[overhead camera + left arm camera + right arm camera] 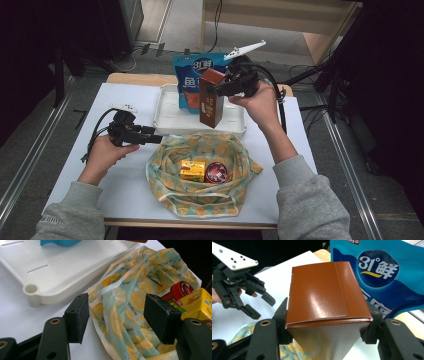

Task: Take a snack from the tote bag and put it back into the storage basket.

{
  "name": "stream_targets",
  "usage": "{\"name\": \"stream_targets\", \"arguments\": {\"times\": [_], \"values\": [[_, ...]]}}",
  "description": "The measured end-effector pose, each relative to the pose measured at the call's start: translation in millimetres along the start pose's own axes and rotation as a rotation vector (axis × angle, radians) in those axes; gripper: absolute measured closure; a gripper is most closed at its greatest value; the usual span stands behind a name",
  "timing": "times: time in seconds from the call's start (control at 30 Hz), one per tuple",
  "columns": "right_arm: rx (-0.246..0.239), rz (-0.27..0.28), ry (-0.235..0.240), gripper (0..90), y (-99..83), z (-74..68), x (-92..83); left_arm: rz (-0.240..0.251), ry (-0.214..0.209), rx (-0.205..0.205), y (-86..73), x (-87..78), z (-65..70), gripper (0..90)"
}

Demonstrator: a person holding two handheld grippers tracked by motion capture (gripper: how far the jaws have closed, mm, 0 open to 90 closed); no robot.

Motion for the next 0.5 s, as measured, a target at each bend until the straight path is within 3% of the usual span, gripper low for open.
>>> {"name": "stream_targets", "arguments": {"times": [0.5], "values": [[0.023,-0.008,-0.017,42.4,2.3,9.0,31.4,-0.004,-0.003,-0.001,-0.7,0.1,-0.7,37.7]]}}
Point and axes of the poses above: each handheld gripper's, and its own axes: x roughly forward along the jaws, y roughly out of its top, z roughly to its right, the point moved 8 cm from there along x, roughly forward along the jaws, and after that the axes turned 15 degrees about -x, right-handed, at the moved point
